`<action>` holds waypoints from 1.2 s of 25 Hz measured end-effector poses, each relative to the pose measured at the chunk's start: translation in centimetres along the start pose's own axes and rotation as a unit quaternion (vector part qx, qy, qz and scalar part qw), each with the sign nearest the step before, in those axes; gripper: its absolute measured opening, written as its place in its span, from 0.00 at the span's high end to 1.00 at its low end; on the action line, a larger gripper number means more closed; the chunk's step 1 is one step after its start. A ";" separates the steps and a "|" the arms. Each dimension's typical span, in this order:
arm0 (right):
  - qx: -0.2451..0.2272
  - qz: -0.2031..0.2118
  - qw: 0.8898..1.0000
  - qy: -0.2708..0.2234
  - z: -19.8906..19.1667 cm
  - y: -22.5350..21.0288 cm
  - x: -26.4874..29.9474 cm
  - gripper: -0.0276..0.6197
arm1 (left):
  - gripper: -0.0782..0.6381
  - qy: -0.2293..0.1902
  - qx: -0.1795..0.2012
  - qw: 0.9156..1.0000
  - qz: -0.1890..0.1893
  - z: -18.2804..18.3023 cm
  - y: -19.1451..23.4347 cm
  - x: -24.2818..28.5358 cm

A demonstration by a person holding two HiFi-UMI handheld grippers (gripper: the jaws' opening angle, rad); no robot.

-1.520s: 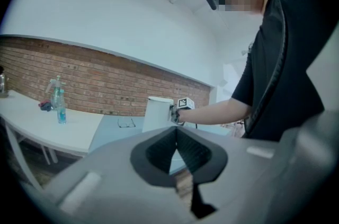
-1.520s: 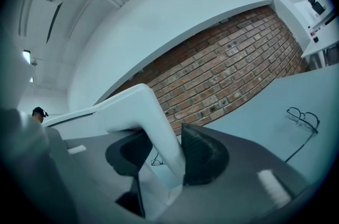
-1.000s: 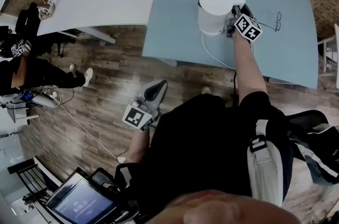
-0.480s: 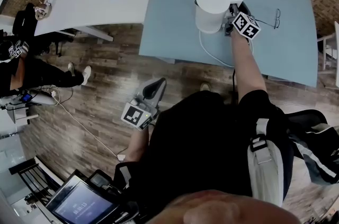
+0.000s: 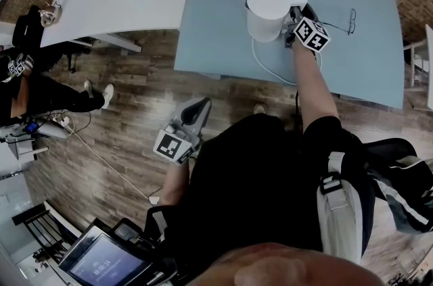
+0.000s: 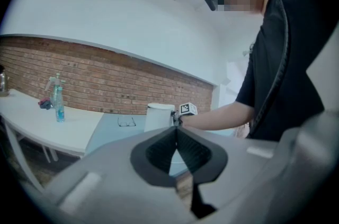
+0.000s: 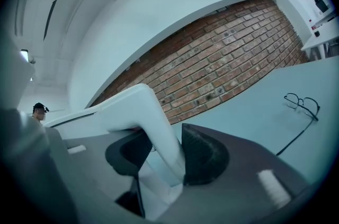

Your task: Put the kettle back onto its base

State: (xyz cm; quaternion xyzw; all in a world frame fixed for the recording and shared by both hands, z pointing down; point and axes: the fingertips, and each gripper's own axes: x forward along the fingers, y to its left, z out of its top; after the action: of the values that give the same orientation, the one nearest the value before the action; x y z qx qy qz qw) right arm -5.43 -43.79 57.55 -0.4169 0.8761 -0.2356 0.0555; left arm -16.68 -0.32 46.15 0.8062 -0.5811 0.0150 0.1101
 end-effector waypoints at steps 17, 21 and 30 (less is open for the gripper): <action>-0.078 -0.018 0.996 0.027 -0.4 0.1 -0.9 0.73 | 0.89 -0.012 -0.001 1.000 -0.019 0.1 -0.5 1.3; -0.086 -0.021 0.996 0.032 -1.0 0.2 -1.5 0.73 | 0.89 -0.013 -0.004 1.000 -0.022 0.0 -0.4 1.6; -0.105 -0.016 0.992 0.061 -1.3 0.4 -1.8 0.73 | 0.89 -0.017 -0.002 0.999 -0.037 0.2 -0.8 2.1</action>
State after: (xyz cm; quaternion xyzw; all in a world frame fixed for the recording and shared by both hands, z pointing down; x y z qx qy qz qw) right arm -4.90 -41.75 58.36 -0.4194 0.8909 -0.1683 -0.0461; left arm -15.28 -2.06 46.16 0.8273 -0.5524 -0.0039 0.1024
